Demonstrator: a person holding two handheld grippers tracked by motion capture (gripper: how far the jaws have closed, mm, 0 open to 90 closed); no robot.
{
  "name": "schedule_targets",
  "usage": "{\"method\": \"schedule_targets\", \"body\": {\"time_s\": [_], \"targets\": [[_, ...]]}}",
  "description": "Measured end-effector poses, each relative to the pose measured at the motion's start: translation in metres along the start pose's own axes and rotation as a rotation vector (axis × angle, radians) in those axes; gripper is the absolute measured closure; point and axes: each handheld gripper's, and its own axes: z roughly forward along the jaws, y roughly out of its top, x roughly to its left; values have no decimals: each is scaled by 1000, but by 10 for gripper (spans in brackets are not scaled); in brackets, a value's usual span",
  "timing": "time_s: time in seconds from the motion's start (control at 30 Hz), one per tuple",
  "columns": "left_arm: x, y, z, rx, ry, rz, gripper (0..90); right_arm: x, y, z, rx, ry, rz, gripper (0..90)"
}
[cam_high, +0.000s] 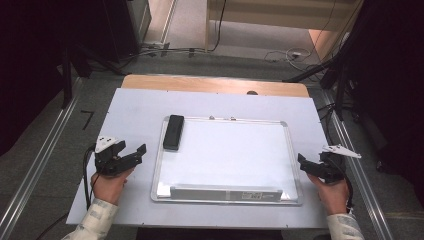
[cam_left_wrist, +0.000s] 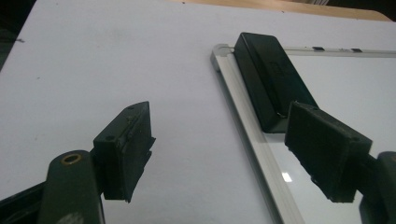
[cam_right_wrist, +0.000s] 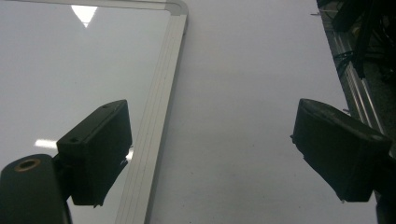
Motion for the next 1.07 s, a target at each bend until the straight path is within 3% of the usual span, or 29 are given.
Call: {"method": "schedule_targets", "body": {"time_s": [0.63,1.07], "targets": [[18,-11,-15,4,35,-19,238,0,0,-1,1,-3,1,105],[26,-17,-12,25,76,-19,237,-1,0,-1,0,-3,3,105]]}}
